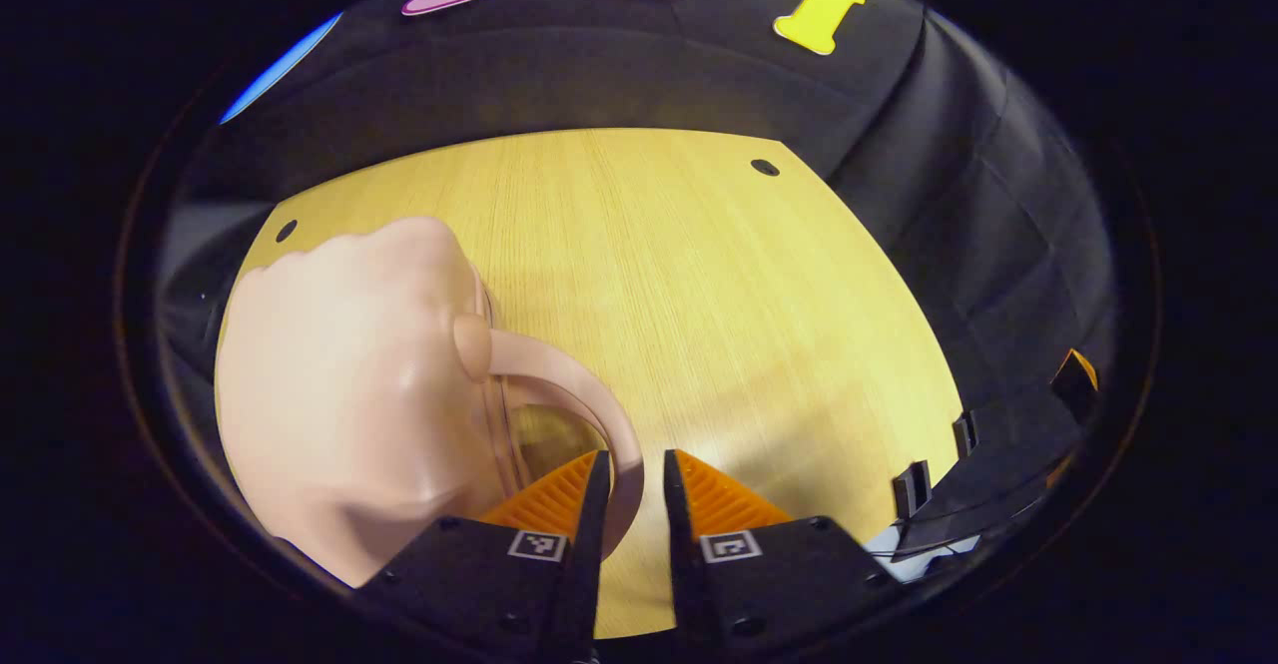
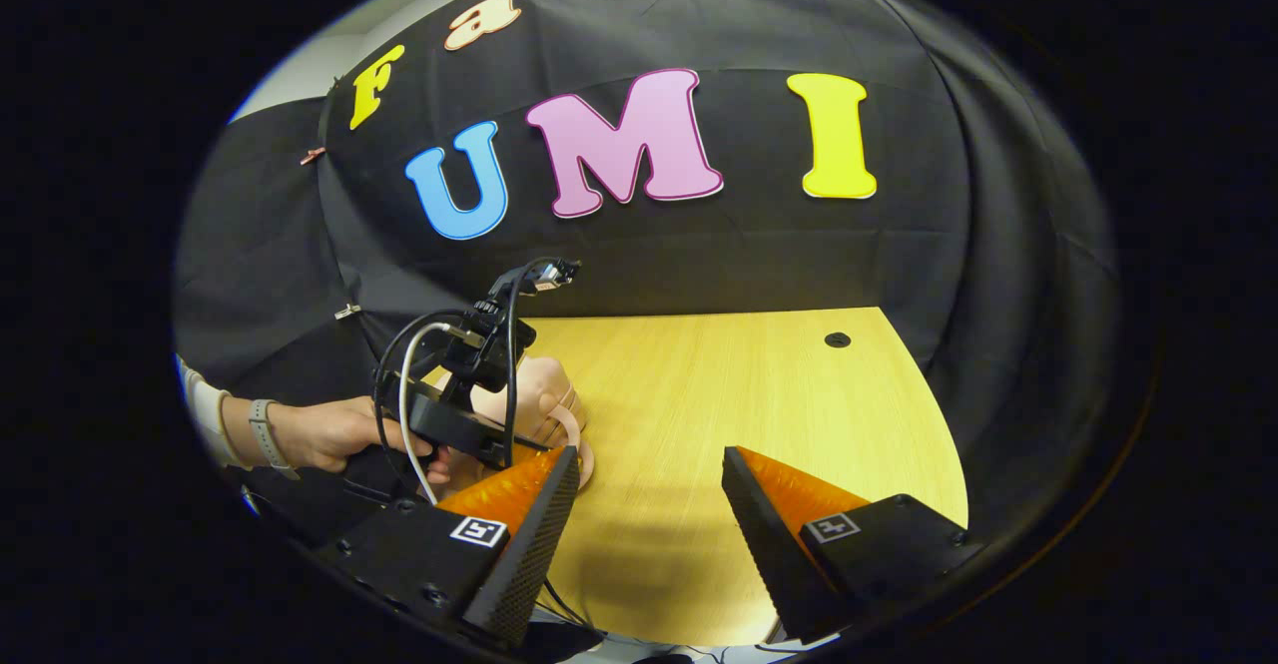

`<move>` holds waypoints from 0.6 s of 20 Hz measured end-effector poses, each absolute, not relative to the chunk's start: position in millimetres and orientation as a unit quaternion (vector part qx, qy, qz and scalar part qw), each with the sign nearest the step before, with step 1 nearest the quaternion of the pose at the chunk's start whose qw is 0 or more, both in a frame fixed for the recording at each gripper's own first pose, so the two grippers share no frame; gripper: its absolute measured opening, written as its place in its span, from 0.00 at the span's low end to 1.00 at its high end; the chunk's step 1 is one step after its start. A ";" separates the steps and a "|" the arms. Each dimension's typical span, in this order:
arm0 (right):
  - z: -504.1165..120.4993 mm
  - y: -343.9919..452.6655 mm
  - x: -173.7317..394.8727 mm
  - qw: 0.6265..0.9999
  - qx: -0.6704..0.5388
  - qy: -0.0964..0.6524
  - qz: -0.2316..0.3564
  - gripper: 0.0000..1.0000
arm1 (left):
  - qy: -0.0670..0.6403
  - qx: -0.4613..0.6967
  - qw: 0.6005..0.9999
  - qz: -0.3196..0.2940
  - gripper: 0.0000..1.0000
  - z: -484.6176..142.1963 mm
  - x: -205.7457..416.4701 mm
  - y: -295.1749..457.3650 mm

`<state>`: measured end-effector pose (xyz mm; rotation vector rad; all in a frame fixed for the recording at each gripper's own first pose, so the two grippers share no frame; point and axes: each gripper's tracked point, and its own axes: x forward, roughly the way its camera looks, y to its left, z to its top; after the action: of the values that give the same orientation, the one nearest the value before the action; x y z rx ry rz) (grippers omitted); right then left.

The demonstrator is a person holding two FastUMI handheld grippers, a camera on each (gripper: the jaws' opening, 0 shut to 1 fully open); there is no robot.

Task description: First open the suitcase, pack the skin care products into it, and then close the suitcase.

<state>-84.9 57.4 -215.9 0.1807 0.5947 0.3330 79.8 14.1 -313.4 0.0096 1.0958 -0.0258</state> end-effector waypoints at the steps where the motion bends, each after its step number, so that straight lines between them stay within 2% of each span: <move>1: -215.2 54.2 -85.0 0.939 0.088 0.290 0.163 0.92 | 0.505 0.017 0.863 -0.005 0.58 -302.4 80.3 14.9; 2: -214.0 50.8 -82.6 0.940 0.083 0.288 0.161 0.92 | 0.482 0.034 0.876 0.010 0.77 -291.1 83.7 17.0; 3: -211.0 45.5 -79.5 0.942 0.074 0.285 0.160 0.92 | 0.449 0.047 0.892 0.025 0.86 -269.9 88.0 18.0; 6: -185.1 42.8 -62.9 0.949 0.048 0.254 0.181 0.92 | 0.336 0.053 0.938 0.069 0.88 -190.0 89.5 10.2; 8: -159.1 45.4 -46.1 0.954 0.033 0.222 0.199 0.93 | 0.252 0.069 0.960 0.099 0.95 -127.7 81.7 7.5; 12: -106.3 64.2 -13.1 0.965 0.005 0.155 0.213 0.98 | 0.114 0.094 0.979 0.142 0.95 -30.8 55.4 -0.9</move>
<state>-13.1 64.2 -106.3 0.0092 0.3145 0.4312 55.4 -0.9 -30.8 0.1883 0.2292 0.2861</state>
